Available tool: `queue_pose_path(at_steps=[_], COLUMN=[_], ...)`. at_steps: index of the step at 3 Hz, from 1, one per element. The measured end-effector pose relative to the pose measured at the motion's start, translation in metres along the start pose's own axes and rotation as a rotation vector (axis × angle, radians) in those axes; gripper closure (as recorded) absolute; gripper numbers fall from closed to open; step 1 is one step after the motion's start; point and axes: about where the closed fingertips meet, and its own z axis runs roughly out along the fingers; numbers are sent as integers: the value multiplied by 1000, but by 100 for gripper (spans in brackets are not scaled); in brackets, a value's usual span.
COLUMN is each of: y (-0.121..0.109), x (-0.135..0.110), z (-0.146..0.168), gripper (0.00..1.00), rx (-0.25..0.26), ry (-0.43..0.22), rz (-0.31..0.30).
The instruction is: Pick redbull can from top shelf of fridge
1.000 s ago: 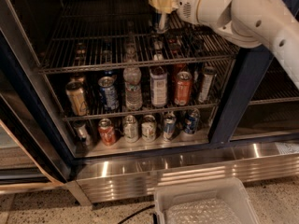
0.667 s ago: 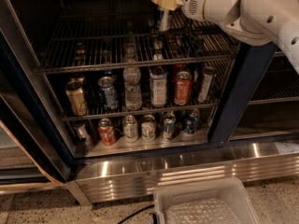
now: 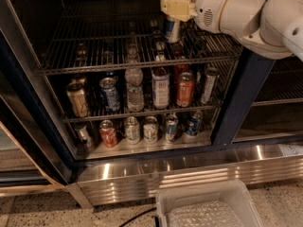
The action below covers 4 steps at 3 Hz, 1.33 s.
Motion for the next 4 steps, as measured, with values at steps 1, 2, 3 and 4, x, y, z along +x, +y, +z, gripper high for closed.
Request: queue_pose_path(at_steps=[1, 2, 3, 4], y=[10, 25, 53, 53], x=[5, 2, -7, -7], z=[-18, -37, -74, -74], gripper=[100, 100, 100, 100], rx=[-12, -38, -91, -91], ry=[12, 16, 3, 3], rz=[6, -12, -33, -33])
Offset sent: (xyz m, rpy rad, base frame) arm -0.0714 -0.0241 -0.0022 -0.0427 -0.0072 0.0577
